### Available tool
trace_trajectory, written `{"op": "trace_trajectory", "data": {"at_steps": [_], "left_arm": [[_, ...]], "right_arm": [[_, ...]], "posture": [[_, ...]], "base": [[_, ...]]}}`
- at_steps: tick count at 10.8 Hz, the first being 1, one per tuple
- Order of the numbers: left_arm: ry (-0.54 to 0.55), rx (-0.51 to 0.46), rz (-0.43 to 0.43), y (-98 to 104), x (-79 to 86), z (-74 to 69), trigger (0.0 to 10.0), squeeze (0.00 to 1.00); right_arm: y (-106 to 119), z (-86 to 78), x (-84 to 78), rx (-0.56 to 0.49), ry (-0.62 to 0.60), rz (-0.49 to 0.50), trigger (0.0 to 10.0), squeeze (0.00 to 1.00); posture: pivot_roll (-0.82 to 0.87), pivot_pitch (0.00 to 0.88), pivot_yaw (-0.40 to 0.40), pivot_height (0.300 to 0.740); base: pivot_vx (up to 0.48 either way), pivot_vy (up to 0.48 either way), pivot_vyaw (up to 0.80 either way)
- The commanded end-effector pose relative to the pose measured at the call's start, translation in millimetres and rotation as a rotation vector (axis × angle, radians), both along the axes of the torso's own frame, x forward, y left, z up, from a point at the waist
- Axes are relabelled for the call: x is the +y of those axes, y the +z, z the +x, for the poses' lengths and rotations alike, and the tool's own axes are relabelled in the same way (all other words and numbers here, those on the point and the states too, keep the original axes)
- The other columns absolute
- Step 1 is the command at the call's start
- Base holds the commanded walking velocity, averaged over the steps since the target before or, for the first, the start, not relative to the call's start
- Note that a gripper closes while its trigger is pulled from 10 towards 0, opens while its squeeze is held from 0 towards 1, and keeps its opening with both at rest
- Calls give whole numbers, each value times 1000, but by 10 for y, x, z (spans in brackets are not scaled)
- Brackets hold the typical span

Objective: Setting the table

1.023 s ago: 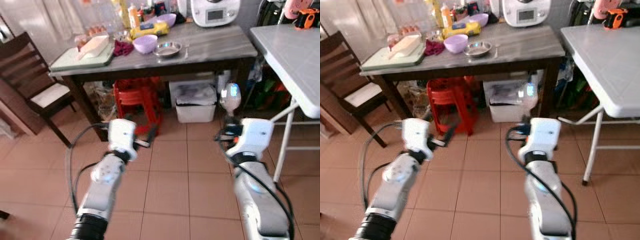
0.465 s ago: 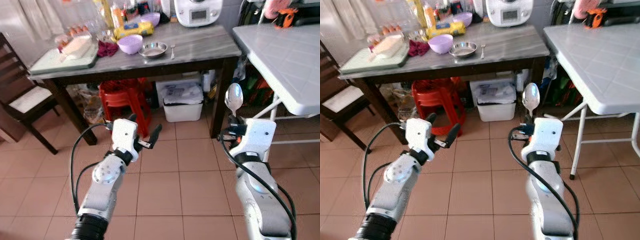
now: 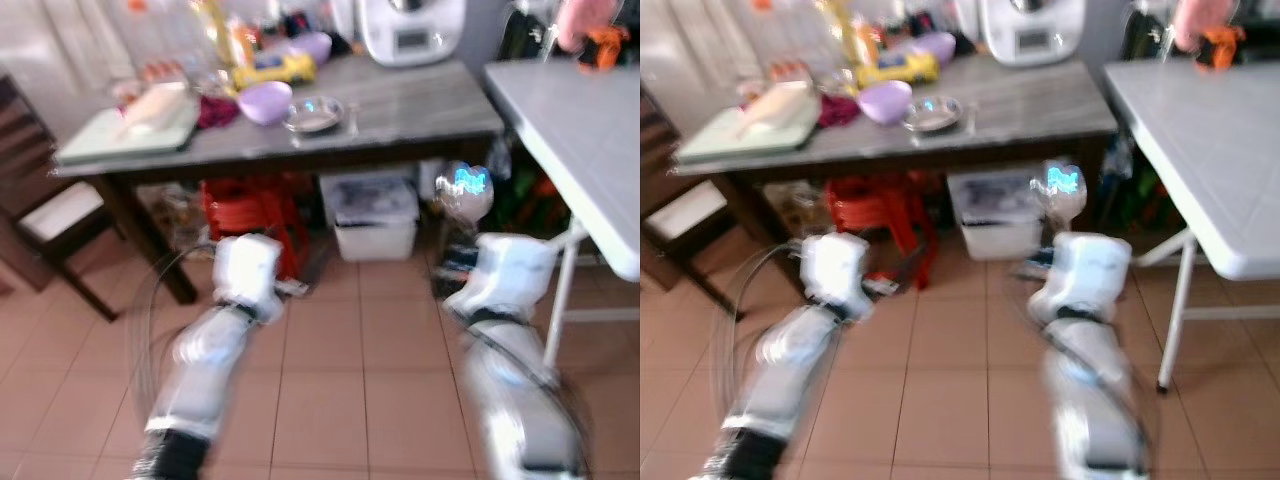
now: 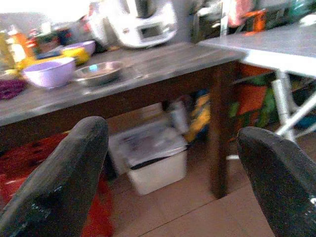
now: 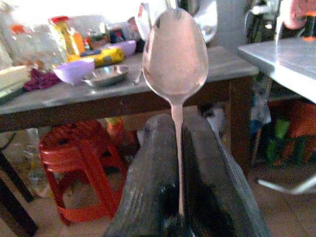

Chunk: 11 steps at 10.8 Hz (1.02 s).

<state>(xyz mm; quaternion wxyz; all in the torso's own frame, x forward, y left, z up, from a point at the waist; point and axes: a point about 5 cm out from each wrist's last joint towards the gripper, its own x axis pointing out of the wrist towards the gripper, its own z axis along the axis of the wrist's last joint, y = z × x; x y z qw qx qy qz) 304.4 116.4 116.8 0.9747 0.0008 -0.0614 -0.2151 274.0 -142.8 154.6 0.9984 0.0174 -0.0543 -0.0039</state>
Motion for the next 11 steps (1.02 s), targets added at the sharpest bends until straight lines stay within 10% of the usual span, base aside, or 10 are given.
{"op": "trace_trajectory", "data": {"at_steps": [1, 11], "left_arm": [[-31, -22, -9, 62, -79, 6, 10000, 0], [-75, 2, -19, 15, -188, -71, 10000, 0]], "right_arm": [[19, -5, -68, -10, -23, -8, 10000, 0], [-6, -15, -105, 2, -42, 25, 10000, 0]], "posture": [[-145, 34, 157, 740], [-152, 44, 156, 740]], "base": [[480, 0, 0], [480, 0, 141]]}}
